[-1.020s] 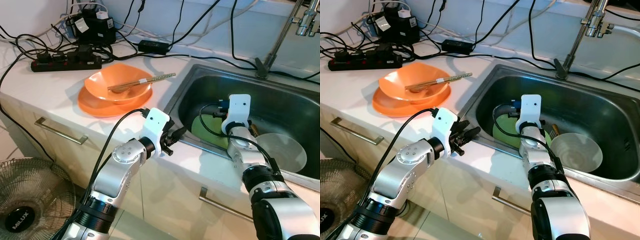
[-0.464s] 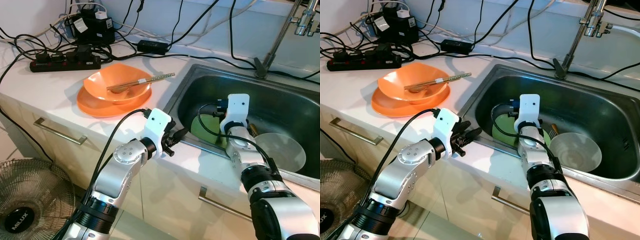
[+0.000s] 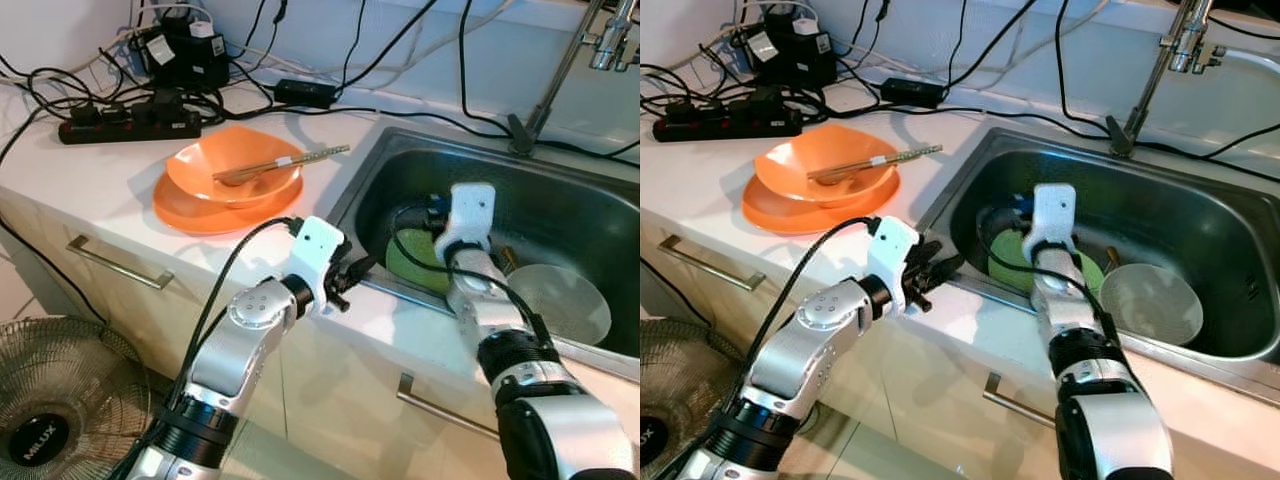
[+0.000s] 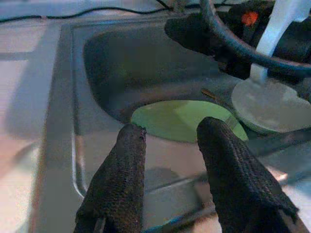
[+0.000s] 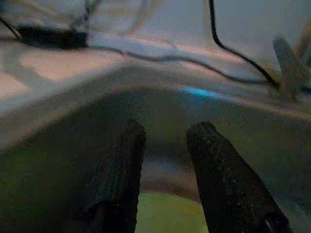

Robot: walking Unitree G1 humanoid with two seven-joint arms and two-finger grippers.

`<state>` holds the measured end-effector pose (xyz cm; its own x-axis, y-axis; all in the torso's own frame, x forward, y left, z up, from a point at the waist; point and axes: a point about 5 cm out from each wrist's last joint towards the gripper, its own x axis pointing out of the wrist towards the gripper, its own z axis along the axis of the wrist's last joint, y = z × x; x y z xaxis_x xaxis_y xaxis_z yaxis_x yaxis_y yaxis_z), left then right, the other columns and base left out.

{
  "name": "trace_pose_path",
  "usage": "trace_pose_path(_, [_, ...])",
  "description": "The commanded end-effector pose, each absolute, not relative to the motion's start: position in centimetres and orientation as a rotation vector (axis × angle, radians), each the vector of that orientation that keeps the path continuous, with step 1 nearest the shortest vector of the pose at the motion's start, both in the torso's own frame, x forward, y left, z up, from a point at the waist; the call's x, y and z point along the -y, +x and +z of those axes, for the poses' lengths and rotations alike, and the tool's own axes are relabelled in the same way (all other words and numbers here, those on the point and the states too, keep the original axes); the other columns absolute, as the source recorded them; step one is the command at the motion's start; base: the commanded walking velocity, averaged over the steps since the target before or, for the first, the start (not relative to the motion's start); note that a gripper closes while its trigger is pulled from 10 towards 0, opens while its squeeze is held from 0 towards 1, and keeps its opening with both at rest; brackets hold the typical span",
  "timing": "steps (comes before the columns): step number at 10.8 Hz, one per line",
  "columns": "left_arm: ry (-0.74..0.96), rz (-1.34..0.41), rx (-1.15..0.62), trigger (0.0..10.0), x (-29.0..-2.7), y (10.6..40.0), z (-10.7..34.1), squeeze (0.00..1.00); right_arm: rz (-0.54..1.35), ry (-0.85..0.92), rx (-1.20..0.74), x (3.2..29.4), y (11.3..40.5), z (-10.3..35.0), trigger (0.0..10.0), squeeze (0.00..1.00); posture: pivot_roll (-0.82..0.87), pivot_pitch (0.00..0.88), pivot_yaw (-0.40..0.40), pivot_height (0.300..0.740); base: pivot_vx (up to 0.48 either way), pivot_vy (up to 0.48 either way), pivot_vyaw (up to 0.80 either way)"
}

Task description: Kitchen organization

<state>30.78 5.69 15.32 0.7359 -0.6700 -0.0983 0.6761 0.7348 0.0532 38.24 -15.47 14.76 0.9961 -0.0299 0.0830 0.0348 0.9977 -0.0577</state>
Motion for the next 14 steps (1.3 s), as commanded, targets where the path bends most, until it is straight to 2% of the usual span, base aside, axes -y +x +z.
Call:
trace_pose_path(1, [0.098, -0.709, -0.043, 10.0, -5.9, 31.0, 15.6, 0.0, -0.008, -0.05, 0.146, 15.2, 38.2, 15.9, 10.0, 0.0, 0.13, 0.041, -0.024, 0.74, 0.0, 0.0, 0.0])
trace_pose_path(3, [0.121, -0.63, 0.038, 10.0, -6.5, 31.7, 16.5, 0.0, 0.064, -0.029, 0.235, 14.4, 37.7, 17.3, 10.0, 0.0, 0.12, 0.043, -0.026, 0.74, 0.0, 0.0, 0.0])
trace_pose_path(5, [0.148, -0.594, 0.078, 10.0, -6.8, 31.9, 16.8, 0.0, 0.109, -0.017, 0.245, 14.3, 37.1, 17.3, 10.0, 0.0, 0.12, 0.045, -0.026, 0.74, 0.0, 0.0, 0.0])
trace_pose_path(10, [0.22, -0.545, 0.178, 10.0, -7.3, 32.1, 17.3, 0.0, 0.24, -0.015, 0.308, 16.4, 34.2, 17.6, 10.0, 0.0, 0.11, 0.057, -0.027, 0.74, 0.0, 0.0, 0.0])
trace_pose_path(14, [0.302, -0.525, 0.214, 10.0, -7.5, 32.0, 17.1, 0.0, 0.288, -0.008, 0.241, 15.1, 32.6, 15.2, 10.0, 0.0, 0.11, 0.061, -0.029, 0.74, 0.0, 0.0, 0.0])
